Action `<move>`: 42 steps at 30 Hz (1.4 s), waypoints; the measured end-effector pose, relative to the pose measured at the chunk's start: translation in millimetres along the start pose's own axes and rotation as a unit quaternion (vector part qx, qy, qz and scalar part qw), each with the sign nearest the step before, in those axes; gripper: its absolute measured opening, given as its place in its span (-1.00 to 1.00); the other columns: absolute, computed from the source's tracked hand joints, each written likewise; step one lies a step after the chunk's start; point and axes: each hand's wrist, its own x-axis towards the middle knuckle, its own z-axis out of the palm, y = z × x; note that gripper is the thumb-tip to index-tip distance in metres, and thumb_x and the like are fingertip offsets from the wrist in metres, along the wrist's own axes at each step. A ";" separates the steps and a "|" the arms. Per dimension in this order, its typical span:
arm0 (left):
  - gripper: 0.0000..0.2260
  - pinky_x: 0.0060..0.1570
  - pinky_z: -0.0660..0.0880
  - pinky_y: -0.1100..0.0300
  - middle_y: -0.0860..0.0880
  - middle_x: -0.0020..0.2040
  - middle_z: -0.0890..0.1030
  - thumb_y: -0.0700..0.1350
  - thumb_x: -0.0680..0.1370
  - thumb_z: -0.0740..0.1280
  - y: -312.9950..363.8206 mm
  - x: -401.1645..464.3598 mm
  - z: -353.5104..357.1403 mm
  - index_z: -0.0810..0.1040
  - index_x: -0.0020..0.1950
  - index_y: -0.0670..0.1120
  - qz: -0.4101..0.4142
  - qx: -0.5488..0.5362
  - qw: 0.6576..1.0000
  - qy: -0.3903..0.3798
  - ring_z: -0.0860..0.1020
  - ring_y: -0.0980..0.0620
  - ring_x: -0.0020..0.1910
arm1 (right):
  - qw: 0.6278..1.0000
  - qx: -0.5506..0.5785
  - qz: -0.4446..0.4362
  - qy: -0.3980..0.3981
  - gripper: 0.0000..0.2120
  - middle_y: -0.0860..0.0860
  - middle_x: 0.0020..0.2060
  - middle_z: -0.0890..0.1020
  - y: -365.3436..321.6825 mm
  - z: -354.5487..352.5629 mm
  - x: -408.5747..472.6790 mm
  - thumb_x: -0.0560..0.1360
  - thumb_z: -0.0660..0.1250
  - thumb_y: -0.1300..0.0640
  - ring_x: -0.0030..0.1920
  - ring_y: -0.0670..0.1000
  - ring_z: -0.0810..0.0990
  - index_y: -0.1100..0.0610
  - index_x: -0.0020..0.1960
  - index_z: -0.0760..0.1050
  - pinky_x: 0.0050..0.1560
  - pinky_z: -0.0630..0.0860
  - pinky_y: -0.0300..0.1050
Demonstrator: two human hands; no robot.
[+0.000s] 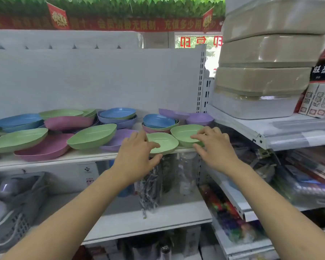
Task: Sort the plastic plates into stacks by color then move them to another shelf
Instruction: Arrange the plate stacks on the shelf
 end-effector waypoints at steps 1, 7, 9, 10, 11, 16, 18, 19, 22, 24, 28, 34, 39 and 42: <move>-0.65 -0.06 0.33 0.03 0.00 -0.03 0.43 0.21 0.59 0.27 0.4 -0.1 -0.3 0.61 0.31 0.16 0.013 0.021 1.000 -0.008 0.42 -0.07 0.04 | 1.000 -0.024 -0.011 -0.003 -0.69 -0.10 0.25 0.49 0.6 1.3 1.1 0.66 0.21 -0.08 0.25 0.05 0.38 -0.12 0.36 0.55 0.18 0.32 0.07; -0.84 -0.20 0.19 0.07 0.03 -0.17 0.34 0.07 0.59 0.37 0.0 1.0 2.0 0.73 0.04 0.10 0.046 0.024 0.998 0.029 0.32 -0.04 -0.14 | 0.996 -0.077 -0.053 0.014 -0.77 -0.11 0.07 0.55 2.4 3.9 6.4 0.66 0.24 -0.05 0.13 0.07 0.41 -0.06 0.14 0.66 0.05 0.28 0.00; -0.86 -0.21 0.21 0.08 0.03 -0.18 0.36 0.05 0.58 0.39 -0.6 3.3 0.9 0.74 0.02 0.08 0.042 0.019 0.998 0.046 0.32 -0.03 -0.16 | 0.995 -0.073 -0.059 0.039 -0.84 -0.09 -0.01 0.56 4.9 0.8 7.2 0.61 0.35 -0.02 0.06 0.09 0.44 -0.04 0.08 0.69 -0.02 0.27 -0.01; -0.87 -0.21 0.23 0.07 0.02 -0.19 0.37 0.04 0.57 0.40 0.7 4.0 -1.3 0.74 0.01 0.07 0.042 0.012 0.998 0.051 0.32 -0.03 -0.16 | 0.994 -0.074 -0.063 0.046 -0.86 -0.08 -0.04 0.56 5.5 -0.3 8.0 0.59 0.39 -0.01 0.04 0.10 0.44 -0.03 0.05 0.70 -0.04 0.28 -0.02; -0.87 -0.22 0.26 0.07 0.02 -0.19 0.38 0.03 0.57 0.41 1.3 4.2 -3.1 0.74 0.01 0.07 0.043 0.007 0.998 0.055 0.33 -0.04 -0.16 | 0.994 -0.073 -0.067 0.052 -0.89 -0.07 -0.07 0.54 6.2 -1.2 8.6 0.57 0.42 0.01 0.02 0.10 0.44 -0.02 0.02 0.71 -0.06 0.30 -0.02; -0.86 -0.45 0.36 0.13 -0.01 -0.13 0.39 0.04 0.58 0.38 1.7 -1.1 -8.3 0.70 -0.08 0.03 0.030 0.015 0.997 0.069 0.45 -0.05 -0.34 | 0.991 -0.069 -0.077 0.089 -0.92 -0.05 -0.24 0.53 4.9 -5.1 3.8 0.56 0.43 0.03 -0.21 0.11 0.53 0.00 -0.06 0.67 -0.27 0.45 -0.04; -0.83 -0.50 0.38 0.13 -0.04 -0.07 0.41 0.05 0.59 0.37 0.7 -2.2 -7.7 0.68 -0.10 0.02 0.018 0.034 0.997 0.064 0.43 -0.09 -0.49 | 0.989 -0.077 -0.064 0.110 -0.88 -0.04 -0.40 0.54 3.9 -7.0 -1.0 0.61 0.35 0.01 -0.38 0.12 0.53 0.00 -0.07 0.61 -0.40 0.43 -0.07; -0.84 -0.52 0.37 0.13 -0.06 -0.05 0.42 0.05 0.59 0.38 -0.2 -2.5 -7.3 0.68 -0.10 0.02 0.014 0.037 0.997 0.070 0.41 -0.11 -0.53 | 0.988 -0.077 -0.060 0.122 -0.87 -0.02 -0.47 0.50 3.8 -7.5 -3.4 0.62 0.34 0.02 -0.46 0.15 0.48 0.02 -0.07 0.58 -0.45 0.38 -0.09; -0.86 -0.52 0.30 0.15 -0.06 -0.10 0.40 0.03 0.60 0.37 -2.2 -2.4 -7.2 0.66 -0.09 0.02 0.010 0.030 0.994 0.109 0.37 -0.15 -0.56 | 0.986 -0.076 -0.049 0.137 -0.90 0.00 -0.51 0.46 6.8 -3.2 -7.5 0.65 0.29 0.03 -0.52 0.18 0.43 0.04 -0.01 0.50 -0.47 0.28 -0.11; -0.79 -0.51 0.31 0.14 -0.03 -0.24 0.44 0.03 0.65 0.29 -3.1 -1.6 -5.2 0.64 -0.09 0.01 0.008 0.043 0.991 0.129 0.40 -0.18 -0.53 | 0.990 -0.073 -0.033 0.112 -0.89 -0.02 -0.42 0.56 9.8 1.1 -8.3 0.67 0.18 -0.01 -0.44 0.20 0.51 0.00 0.06 0.44 -0.42 0.38 -0.06; -0.82 -0.53 0.43 0.07 -0.05 -0.54 0.47 -0.01 0.59 0.29 -6.7 -1.1 -2.6 0.63 -0.12 -0.02 0.002 0.058 0.985 0.163 0.41 -0.22 -0.56 | 0.995 -0.014 0.002 0.098 -0.81 0.01 -0.27 0.68 13.5 4.6 -13.3 0.68 0.07 -0.10 -0.35 0.21 0.59 -0.02 0.11 0.38 -0.28 0.53 0.06; -0.73 -0.32 0.51 -0.02 0.04 -0.38 0.64 0.16 0.64 0.11 -16.2 -3.0 2.0 0.56 0.03 0.09 -0.056 -0.041 0.984 0.165 0.58 -0.16 -0.39 | 0.958 0.242 0.115 0.105 -0.67 -0.10 0.03 0.71 2.6 -3.2 -11.1 0.59 0.19 -0.35 -0.23 -0.01 0.73 -0.09 0.05 0.41 0.05 0.56 0.12; -0.73 -0.11 0.57 -0.02 0.18 -0.21 0.68 0.26 0.59 0.29 -10.1 -5.1 -22.4 0.61 -0.08 0.11 -0.140 -0.272 0.935 0.180 0.65 0.09 -0.40 | 0.845 0.483 0.192 0.127 -0.72 0.11 0.01 0.65 -16.3 -14.2 -1.8 0.60 0.37 -0.11 -0.32 0.09 0.75 0.09 0.01 0.42 -0.30 0.63 0.23; -0.81 -0.07 0.59 -0.06 0.17 -0.16 0.68 0.13 0.57 0.40 -10.9 0.7 -29.2 0.64 -0.15 0.07 -0.202 -0.364 0.889 0.190 0.67 0.13 -0.33 | 0.816 0.525 0.207 0.128 -0.74 0.16 0.01 0.63 -22.3 -12.7 3.0 0.61 0.38 -0.05 -0.27 0.12 0.76 0.14 0.02 0.42 -0.38 0.60 0.02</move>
